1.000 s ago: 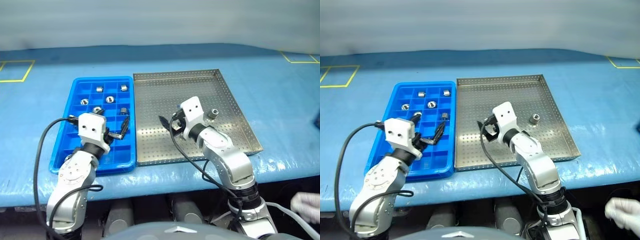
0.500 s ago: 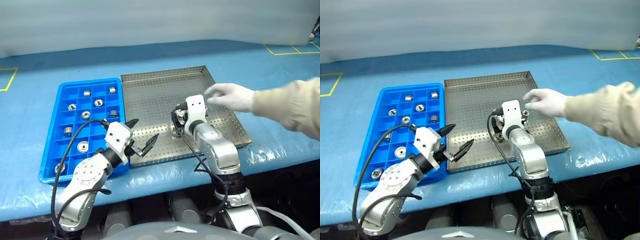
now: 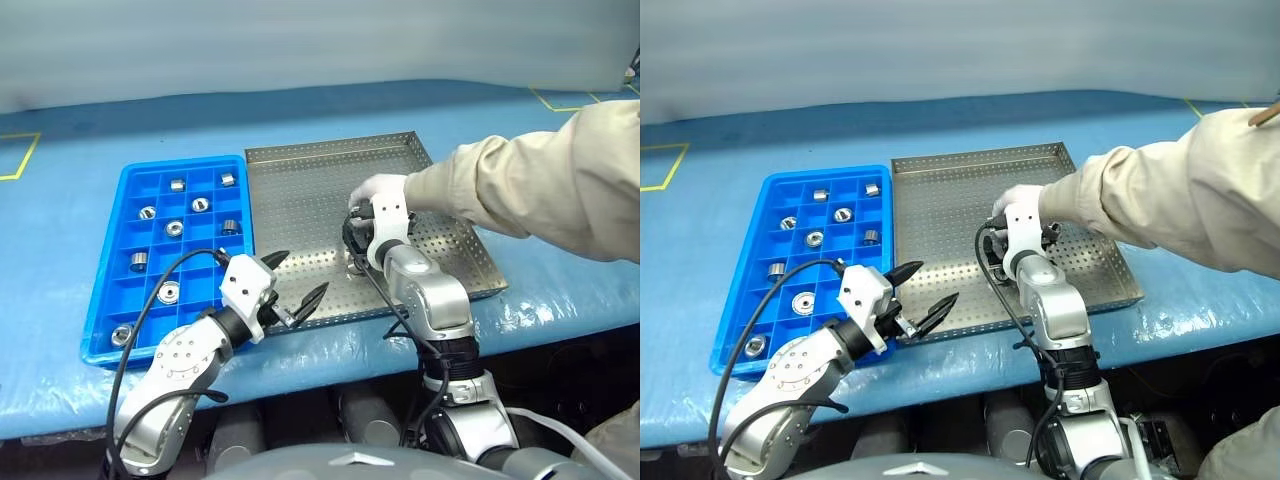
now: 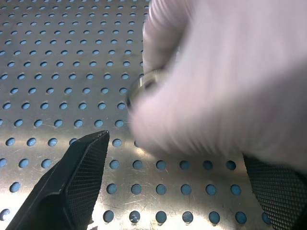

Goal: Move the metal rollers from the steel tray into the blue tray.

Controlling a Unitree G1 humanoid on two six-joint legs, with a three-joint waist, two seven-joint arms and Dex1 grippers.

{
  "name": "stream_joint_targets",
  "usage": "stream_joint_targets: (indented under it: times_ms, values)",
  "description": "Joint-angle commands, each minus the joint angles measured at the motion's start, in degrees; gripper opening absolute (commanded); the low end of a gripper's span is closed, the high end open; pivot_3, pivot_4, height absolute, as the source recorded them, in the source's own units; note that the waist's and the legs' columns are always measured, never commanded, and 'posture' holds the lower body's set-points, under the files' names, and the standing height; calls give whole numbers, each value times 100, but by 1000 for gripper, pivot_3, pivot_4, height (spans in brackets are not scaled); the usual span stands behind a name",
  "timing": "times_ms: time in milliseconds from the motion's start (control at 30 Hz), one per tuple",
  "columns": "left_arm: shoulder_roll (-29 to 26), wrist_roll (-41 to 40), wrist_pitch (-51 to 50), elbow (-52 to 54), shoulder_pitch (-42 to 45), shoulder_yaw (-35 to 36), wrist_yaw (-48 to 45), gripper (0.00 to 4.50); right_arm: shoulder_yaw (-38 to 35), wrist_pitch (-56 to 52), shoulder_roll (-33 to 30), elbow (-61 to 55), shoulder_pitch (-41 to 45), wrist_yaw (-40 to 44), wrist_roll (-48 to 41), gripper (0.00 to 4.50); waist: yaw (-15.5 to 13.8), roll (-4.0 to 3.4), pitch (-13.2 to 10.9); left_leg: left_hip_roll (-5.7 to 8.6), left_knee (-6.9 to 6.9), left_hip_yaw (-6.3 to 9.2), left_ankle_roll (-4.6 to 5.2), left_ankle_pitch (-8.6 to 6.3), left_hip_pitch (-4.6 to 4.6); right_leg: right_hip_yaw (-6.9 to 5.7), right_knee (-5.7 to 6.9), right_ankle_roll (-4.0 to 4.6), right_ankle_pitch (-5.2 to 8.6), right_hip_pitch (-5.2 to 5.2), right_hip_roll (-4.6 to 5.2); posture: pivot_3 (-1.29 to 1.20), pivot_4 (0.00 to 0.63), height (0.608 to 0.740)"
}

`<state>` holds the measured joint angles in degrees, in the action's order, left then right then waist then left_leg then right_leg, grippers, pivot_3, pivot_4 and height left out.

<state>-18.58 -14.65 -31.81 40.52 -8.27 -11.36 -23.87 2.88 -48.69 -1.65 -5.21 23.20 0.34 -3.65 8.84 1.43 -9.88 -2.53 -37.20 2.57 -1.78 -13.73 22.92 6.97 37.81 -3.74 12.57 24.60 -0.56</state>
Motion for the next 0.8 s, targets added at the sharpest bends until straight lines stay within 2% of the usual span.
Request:
stream_joint_targets:
  times_ms: [33, 533, 800]
  values:
    - [-19, -72, 10, 298, -7, -47, 29, 4487, -52, 141, 38, -165, 70, 43, -41, 4500, -12, 0, 0, 0, 0, 0, 0, 0, 0, 0, 0, 0, 0, 0, 0, -60, 150, 740]
    - [-14, -74, 20, 244, -51, -11, 162, 4487, 6, 150, 54, -189, 83, 138, -21, 4500, -118, 0, 0, 0, 0, -1, 0, 0, 0, 0, 0, 3, 2, 1, 0, -45, 150, 740]
    - [-22, -70, 16, 241, -70, 12, 168, 4487, 86, 585, 282, -45, 557, 369, -171, 4500, -117, -3, -2, -1, 0, -1, 0, 0, -1, 0, 0, 3, 2, 1, -1, -26, 150, 740]
